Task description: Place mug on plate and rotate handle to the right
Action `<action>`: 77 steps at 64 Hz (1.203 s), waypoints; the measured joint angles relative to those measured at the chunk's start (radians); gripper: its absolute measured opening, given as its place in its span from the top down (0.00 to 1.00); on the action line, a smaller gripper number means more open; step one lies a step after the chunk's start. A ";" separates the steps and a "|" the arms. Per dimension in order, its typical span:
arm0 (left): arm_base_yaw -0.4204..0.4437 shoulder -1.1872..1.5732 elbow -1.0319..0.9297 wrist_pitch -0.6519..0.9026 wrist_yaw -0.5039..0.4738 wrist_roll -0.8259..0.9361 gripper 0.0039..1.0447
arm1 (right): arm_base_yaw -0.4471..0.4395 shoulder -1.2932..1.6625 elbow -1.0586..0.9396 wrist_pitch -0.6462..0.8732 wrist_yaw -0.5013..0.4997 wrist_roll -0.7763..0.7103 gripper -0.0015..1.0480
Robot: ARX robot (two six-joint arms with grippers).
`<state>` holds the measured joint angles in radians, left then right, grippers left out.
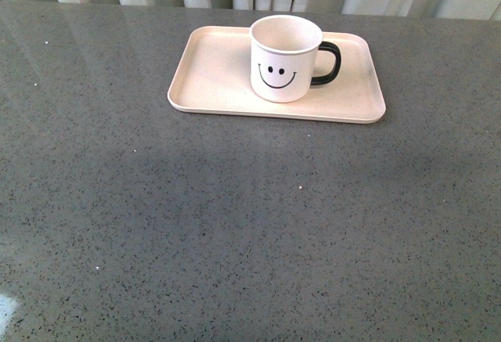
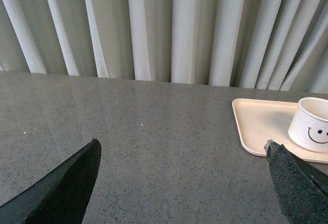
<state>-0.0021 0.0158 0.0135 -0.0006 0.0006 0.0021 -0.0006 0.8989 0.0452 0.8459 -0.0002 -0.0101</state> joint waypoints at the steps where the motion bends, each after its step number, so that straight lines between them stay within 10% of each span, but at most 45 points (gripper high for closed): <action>1: 0.000 0.000 0.000 0.000 0.000 0.000 0.09 | 0.000 -0.010 -0.006 -0.010 0.000 0.000 0.98; 77: 0.000 0.000 0.000 0.000 0.000 0.000 0.09 | 0.000 -0.702 -0.026 -0.647 0.000 0.000 0.98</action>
<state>-0.0021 0.0158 0.0135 -0.0006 0.0002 0.0021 -0.0006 0.1974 0.0189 0.1986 0.0002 -0.0101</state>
